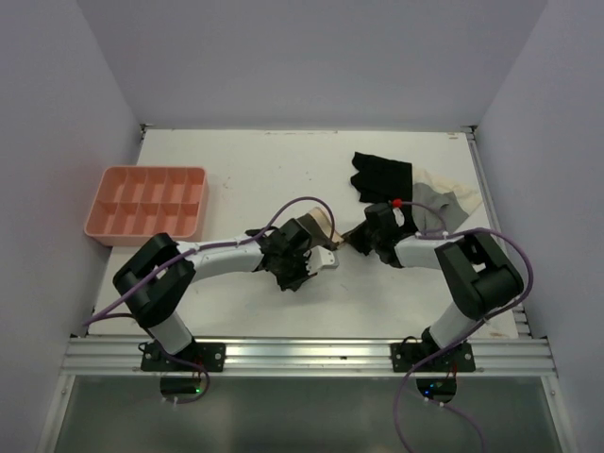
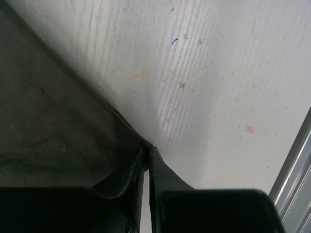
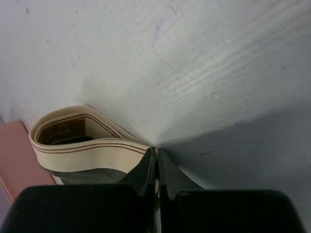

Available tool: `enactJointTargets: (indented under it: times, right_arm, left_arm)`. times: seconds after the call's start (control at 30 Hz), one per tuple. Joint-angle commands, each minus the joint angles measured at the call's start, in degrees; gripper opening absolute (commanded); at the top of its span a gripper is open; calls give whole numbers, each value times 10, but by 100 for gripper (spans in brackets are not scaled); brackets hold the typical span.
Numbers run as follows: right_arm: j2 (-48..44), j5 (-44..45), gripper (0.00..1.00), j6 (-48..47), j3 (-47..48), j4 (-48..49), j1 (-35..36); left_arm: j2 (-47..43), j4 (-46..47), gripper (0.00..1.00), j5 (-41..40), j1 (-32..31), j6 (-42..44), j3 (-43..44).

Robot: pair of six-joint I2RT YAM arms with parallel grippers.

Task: Roll the underwear
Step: Fold the underwear

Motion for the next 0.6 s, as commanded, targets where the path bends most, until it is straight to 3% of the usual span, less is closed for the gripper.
enactJointTargets:
  times: [0.0,0.13,0.33,0.57]
  right_arm:
    - [59,-4,0,16,-19,34,-1]
    - [78,3,0,14,-21,41,-1]
    - [66,6,0,-5,-32,33,-1]
    - [63,12,0,-30,-30,24,-1]
  left_arm:
    - [14,-70,13,-33,8,17,-14]
    - [-4,-82,22,-33,12,31,-18]
    - [-86,-131,48,17,45,79,-2]
    - [-177,-112,51,66,165,52,50]
